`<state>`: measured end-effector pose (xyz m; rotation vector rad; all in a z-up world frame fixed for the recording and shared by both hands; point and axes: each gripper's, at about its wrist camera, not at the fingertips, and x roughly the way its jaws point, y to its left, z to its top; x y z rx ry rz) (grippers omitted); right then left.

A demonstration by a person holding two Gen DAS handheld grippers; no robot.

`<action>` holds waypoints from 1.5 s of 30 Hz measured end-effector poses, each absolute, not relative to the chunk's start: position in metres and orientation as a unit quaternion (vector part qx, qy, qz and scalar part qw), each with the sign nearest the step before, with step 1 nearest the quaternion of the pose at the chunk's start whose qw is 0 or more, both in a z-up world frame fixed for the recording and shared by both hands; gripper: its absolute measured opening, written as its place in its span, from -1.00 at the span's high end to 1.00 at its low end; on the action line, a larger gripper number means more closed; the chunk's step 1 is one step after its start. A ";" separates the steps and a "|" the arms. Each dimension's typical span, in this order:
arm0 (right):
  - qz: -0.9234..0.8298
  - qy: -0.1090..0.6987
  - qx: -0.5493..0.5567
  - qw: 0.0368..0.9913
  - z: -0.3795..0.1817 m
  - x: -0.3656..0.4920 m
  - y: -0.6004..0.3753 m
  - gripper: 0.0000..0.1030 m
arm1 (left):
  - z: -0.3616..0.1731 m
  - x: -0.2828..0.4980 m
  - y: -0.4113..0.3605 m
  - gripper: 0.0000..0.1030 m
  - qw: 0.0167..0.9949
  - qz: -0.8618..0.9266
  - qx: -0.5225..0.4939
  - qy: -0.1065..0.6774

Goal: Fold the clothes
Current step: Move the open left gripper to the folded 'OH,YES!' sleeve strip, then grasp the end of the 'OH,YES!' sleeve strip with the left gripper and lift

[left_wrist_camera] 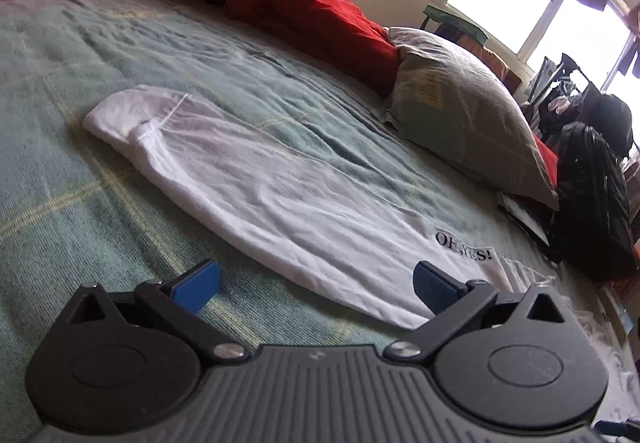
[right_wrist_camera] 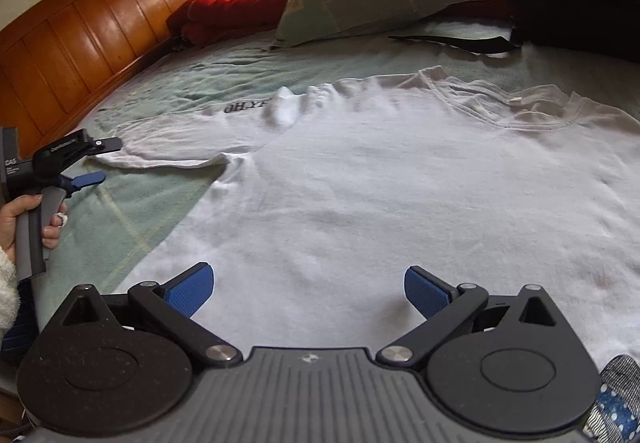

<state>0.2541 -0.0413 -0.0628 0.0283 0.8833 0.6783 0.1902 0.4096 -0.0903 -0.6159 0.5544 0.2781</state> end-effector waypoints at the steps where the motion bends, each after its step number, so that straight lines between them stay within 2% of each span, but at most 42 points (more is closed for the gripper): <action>1: 0.321 0.419 0.014 0.849 -0.064 0.257 -0.041 -1.00 | -0.092 0.190 0.412 -0.99 0.907 0.129 -0.303 0.262; 11: 0.317 0.412 0.028 0.854 -0.070 0.275 -0.042 -1.00 | -0.105 0.207 0.444 -0.99 0.902 0.103 -0.364 0.209; 28: 0.309 0.414 0.032 0.856 -0.067 0.275 -0.048 -1.00 | -0.099 0.243 0.471 -0.99 0.898 0.140 -0.375 0.181; 45: 0.332 0.421 0.028 0.843 -0.045 0.258 -0.071 -1.00 | -0.028 0.245 0.428 -0.99 0.919 0.111 -0.339 0.169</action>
